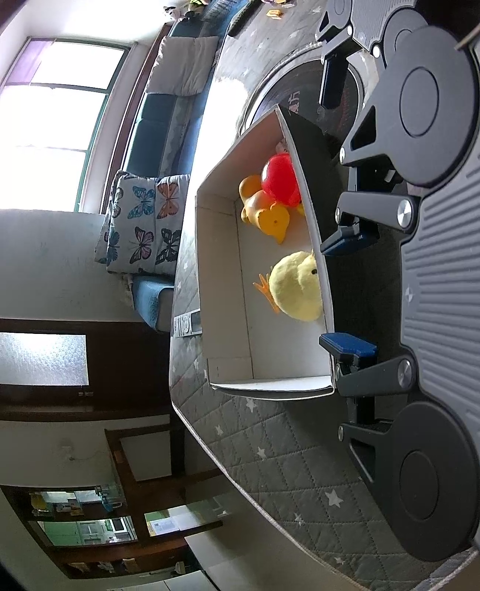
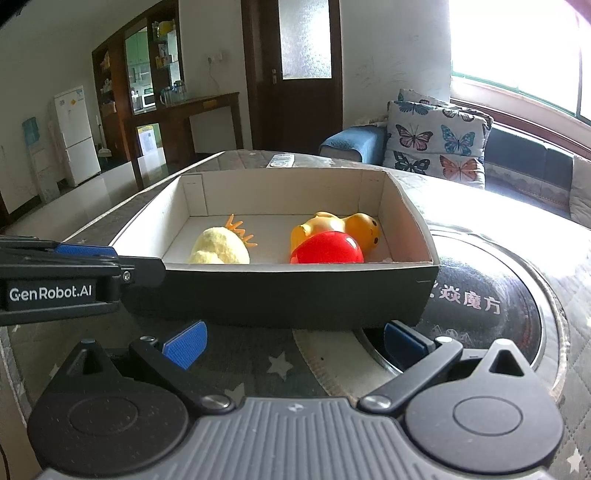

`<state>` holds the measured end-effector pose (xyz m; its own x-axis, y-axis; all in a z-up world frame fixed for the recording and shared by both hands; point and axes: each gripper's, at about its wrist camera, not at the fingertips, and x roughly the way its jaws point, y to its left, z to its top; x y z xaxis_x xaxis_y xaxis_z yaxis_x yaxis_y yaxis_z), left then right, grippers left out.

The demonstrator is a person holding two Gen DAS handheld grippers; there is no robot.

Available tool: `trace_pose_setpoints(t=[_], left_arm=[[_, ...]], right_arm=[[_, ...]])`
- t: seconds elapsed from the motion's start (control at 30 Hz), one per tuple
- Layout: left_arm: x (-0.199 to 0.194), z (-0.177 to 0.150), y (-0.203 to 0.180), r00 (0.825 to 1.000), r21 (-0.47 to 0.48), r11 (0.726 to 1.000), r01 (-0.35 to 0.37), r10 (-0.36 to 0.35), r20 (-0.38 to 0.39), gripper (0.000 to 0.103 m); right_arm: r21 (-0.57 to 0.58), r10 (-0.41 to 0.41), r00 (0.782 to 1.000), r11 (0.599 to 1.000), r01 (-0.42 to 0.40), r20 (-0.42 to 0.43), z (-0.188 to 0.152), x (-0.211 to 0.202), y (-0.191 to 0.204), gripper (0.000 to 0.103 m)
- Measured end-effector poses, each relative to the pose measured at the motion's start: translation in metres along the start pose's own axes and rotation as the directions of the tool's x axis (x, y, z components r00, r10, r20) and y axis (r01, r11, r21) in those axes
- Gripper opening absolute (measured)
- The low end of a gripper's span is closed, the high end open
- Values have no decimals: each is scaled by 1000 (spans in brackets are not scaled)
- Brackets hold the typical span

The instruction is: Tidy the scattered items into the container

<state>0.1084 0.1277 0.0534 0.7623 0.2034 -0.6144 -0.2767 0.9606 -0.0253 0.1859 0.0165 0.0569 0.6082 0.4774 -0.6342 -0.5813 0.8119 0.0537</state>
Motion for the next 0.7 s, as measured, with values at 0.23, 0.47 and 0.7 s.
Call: trace_pose_setpoints(t=[0.23,0.47,0.7], left_arm=[[4,3,-1,1000,7,1000,1,-1,-4,49],[7,6,-2,1000,12,1000,1,-1,-2,44],[11,9,-2,1000,11,1000,1,-1,5,41]], right_arm=[[-1,5,1000,1000,-5,-6,4,5,0,103],[-1,12,1000,1000,-12,-11,7,10,0,103],[3,16,1000,1000,-16,-9,9,12,-2,103]])
